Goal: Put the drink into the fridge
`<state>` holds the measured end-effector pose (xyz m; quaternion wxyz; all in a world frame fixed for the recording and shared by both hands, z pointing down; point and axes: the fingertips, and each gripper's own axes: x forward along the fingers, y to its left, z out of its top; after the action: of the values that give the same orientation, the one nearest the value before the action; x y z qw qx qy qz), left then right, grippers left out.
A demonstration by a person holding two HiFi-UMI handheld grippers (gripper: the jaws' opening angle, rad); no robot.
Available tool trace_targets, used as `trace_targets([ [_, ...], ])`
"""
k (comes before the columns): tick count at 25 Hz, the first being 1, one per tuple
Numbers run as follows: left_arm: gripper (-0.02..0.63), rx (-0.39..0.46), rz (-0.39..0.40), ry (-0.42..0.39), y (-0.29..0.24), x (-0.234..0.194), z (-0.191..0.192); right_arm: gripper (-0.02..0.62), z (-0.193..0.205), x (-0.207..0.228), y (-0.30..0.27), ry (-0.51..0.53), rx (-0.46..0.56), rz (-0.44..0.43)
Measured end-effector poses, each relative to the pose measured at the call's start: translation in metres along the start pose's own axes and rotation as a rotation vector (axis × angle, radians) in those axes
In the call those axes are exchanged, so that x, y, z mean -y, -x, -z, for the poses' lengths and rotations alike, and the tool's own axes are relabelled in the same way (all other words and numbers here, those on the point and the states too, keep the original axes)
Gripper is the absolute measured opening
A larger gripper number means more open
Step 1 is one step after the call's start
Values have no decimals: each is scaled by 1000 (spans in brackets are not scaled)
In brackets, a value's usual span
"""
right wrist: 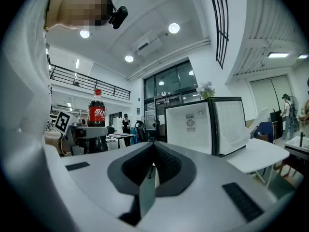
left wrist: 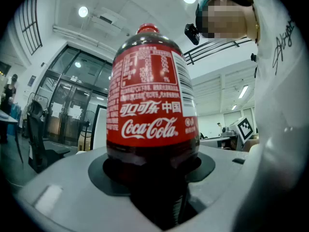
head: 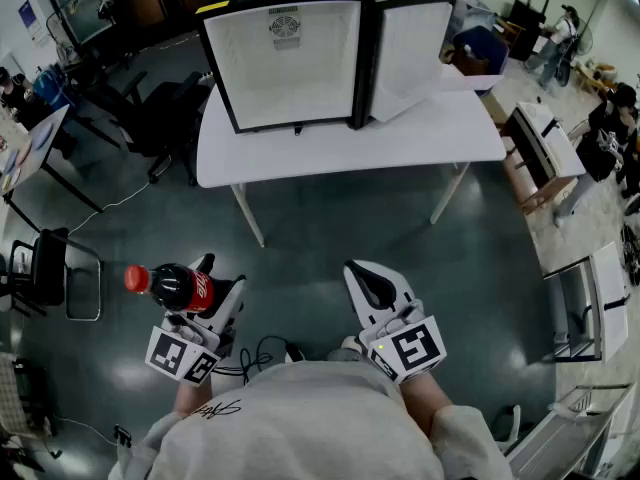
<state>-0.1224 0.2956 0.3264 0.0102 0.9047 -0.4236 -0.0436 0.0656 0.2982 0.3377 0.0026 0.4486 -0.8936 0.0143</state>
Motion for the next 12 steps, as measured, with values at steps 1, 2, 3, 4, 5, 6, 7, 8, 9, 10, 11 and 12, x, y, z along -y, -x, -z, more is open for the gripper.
trace_targets([
  [1, 268, 0, 1, -4, 2, 0, -1, 12, -1, -1, 0, -1, 1, 3],
  [2, 268, 0, 3, -8, 4, 0, -2, 12, -1, -3, 1, -3, 3, 5],
  [3, 268, -1, 5, -12, 6, -1, -2, 12, -1, -5, 1, -5, 4, 6],
  [4, 268, -1, 8, -15, 7, -1, -3, 12, -1, -7, 0, -6, 4, 6],
  [5, 268, -1, 12, -19, 9, -1, -3, 12, -1, -10, -1, -5, 3, 5],
  [6, 268, -1, 17, -24, 12, -1, -3, 12, -1, -14, -2, -4, 2, 2],
  [7, 268, -1, 21, -31, 14, -1, -3, 12, -1, -17, -3, -2, 2, -2],
  [8, 268, -1, 24, -37, 16, -2, -4, 12, -1, -20, -5, 0, 4, -5],
  [9, 268, -1, 27, -41, 19, -3, -5, 12, -1, -23, -6, 1, 6, -7],
  [10, 268, 0, 29, -42, 21, -4, -6, 12, -2, -26, -8, 1, 8, -8],
  [11, 268, 0, 32, -42, 23, -6, -6, 12, -2, -29, -9, 2, 9, -8],
  [12, 268, 1, 34, -42, 25, -7, -7, 12, -2, -31, -11, 2, 8, -8],
])
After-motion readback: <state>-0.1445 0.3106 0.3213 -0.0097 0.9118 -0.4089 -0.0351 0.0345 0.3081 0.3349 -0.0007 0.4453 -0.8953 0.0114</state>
